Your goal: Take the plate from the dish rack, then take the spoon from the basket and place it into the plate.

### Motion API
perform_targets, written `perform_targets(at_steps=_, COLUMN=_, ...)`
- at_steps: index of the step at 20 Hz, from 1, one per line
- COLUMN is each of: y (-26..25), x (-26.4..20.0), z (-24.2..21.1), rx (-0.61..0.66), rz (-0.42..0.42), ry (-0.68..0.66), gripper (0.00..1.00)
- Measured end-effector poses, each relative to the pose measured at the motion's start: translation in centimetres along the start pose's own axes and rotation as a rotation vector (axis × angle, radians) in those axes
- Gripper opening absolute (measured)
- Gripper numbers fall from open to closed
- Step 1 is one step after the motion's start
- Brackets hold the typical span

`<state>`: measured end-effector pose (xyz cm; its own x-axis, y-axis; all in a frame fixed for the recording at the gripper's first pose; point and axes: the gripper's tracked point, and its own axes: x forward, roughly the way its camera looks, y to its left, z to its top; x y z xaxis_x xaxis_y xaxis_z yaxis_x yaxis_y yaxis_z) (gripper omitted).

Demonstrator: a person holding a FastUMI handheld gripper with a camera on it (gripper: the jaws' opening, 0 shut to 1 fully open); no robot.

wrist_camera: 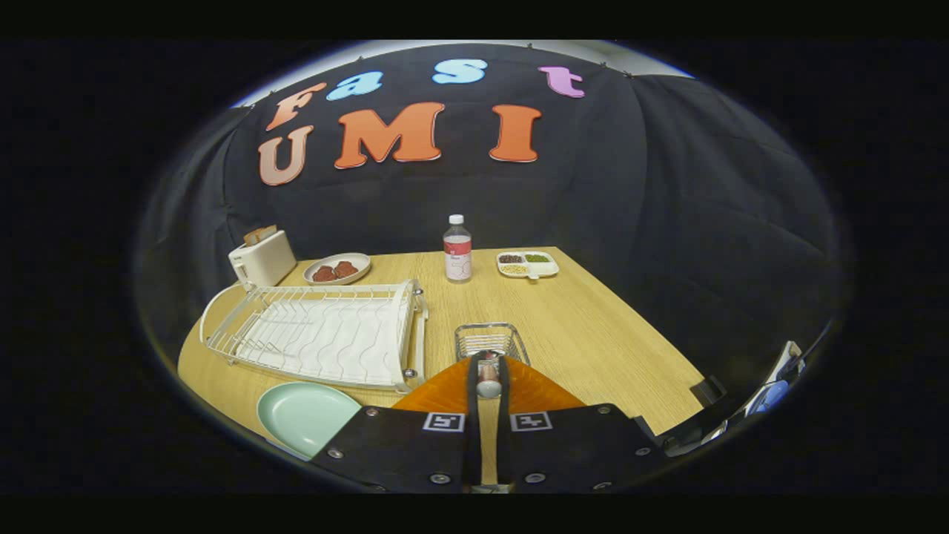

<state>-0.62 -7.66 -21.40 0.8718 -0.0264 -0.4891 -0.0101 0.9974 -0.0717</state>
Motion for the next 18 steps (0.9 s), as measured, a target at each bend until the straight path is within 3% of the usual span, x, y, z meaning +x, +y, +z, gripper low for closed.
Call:
perform_targets(at_steps=6, y=1.8, x=-4.7, z=2.6, rx=-0.007, rz=0.011, ry=-0.066, gripper=0.08)
perform_targets(at_steps=18, y=14.0, x=-11.7, z=1.6, rx=-0.083, rz=0.242, ry=-0.075, gripper=0.08)
